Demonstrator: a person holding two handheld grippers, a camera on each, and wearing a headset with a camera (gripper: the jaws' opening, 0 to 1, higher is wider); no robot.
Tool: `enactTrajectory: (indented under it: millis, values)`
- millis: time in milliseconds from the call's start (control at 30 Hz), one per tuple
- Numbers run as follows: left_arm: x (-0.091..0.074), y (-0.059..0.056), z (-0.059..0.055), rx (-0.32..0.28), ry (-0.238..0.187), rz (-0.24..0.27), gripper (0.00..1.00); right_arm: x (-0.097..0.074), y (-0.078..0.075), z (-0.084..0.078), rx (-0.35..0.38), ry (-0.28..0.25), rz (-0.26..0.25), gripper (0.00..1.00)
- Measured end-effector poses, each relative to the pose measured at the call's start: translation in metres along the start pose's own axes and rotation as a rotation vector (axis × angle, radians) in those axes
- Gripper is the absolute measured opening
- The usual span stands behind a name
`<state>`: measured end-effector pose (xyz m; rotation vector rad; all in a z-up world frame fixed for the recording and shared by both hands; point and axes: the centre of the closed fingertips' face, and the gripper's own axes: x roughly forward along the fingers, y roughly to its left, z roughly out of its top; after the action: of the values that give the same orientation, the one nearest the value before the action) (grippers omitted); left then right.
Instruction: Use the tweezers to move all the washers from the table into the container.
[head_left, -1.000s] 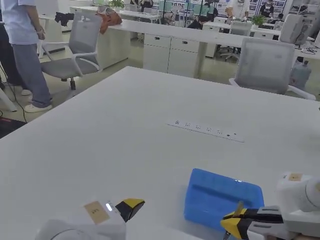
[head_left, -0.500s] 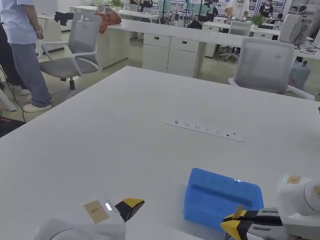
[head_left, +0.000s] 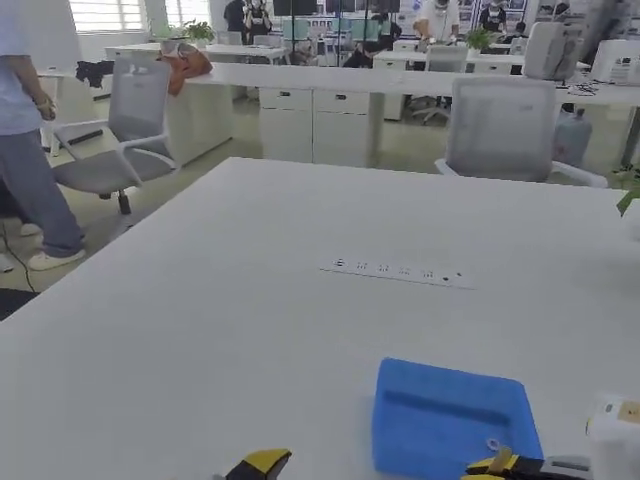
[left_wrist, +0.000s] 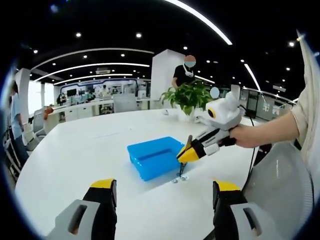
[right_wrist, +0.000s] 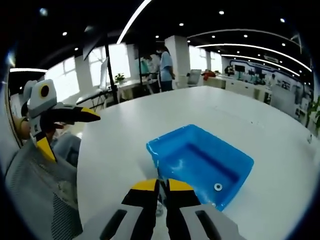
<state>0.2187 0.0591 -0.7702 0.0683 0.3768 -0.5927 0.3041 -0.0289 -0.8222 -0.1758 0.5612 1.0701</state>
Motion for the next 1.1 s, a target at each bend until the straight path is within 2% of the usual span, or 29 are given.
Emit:
enactTrajectory:
  millis: [100,200,367,533,667,767,867,967,1100]
  values:
    - [0.002,-0.005,-0.001,0.025,0.013,-0.015,0.80,-0.005,-0.002,0.004,0.017,-0.038,-0.001,0.02]
    - [0.000,-0.003,0.001,0.039,0.004,0.001,0.81,-0.013,-0.002,0.016,0.041,-0.091,0.010,0.02]
    - [-0.004,0.003,0.012,-0.028,-0.065,0.017,0.84,-0.024,-0.002,0.029,0.050,-0.128,0.011,0.02]
    - [-0.004,0.002,0.014,-0.036,-0.072,0.021,0.85,-0.037,-0.001,0.047,0.053,-0.155,0.016,0.02]
    - [-0.004,-0.001,0.017,-0.038,-0.077,0.021,0.87,-0.046,-0.007,0.061,0.064,-0.190,0.009,0.02]
    - [-0.006,-0.004,0.018,-0.071,-0.088,0.017,0.89,-0.051,-0.016,0.075,0.054,-0.216,-0.004,0.02]
    - [-0.006,-0.004,0.017,-0.069,-0.084,0.031,0.89,-0.051,-0.028,0.085,0.044,-0.225,-0.024,0.02]
    - [-0.006,0.000,0.019,-0.055,-0.110,0.043,0.91,-0.048,-0.041,0.092,0.043,-0.221,-0.045,0.02]
    - [-0.010,0.010,0.020,-0.094,-0.138,0.078,0.91,-0.037,-0.058,0.093,0.050,-0.203,-0.067,0.02]
